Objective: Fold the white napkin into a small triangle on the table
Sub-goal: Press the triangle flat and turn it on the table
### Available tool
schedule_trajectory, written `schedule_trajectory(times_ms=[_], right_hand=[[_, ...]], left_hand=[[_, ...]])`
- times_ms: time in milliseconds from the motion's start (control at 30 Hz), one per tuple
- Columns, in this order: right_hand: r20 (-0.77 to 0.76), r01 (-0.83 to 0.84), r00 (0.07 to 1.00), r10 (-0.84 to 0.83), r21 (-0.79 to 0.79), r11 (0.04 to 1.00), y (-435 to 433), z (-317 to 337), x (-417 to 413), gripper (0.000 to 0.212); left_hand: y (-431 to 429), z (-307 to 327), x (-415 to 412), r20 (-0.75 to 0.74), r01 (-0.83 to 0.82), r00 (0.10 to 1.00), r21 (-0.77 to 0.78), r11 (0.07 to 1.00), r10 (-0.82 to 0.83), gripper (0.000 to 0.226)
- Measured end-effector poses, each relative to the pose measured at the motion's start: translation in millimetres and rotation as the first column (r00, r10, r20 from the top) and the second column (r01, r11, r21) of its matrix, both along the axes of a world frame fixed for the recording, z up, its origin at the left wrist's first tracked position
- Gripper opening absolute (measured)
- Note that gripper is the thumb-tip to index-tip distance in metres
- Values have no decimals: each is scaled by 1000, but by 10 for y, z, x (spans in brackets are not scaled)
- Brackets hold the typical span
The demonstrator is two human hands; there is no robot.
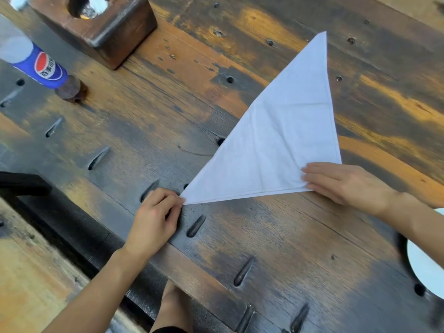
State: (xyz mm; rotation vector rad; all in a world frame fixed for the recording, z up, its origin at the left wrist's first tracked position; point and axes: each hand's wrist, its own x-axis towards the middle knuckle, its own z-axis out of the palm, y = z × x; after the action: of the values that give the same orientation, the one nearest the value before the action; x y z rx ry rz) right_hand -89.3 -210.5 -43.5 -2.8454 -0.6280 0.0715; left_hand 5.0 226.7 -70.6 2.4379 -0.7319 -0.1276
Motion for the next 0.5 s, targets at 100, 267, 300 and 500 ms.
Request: schedule_trajectory(times_ms=[100,267,300,500], right_hand=[[-57,80,995,-79,23,997,55,-23,-67,56],[38,198,979,-199,24,980,-111,-91,-288,34],[58,243,968,-244,22,970,-160,-94,-328,30],[59,407,912,-407,13,914,-214,-119,-450,21]], left_hand=[[17,0,-4,29,36,999,20,999,-36,14],[69,-15,49,68,103,992,71,992,-107,19],[76,-18,55,71,109,991,74,991,-114,20],[87,-62,19,78,87,993,72,994,-93,17]])
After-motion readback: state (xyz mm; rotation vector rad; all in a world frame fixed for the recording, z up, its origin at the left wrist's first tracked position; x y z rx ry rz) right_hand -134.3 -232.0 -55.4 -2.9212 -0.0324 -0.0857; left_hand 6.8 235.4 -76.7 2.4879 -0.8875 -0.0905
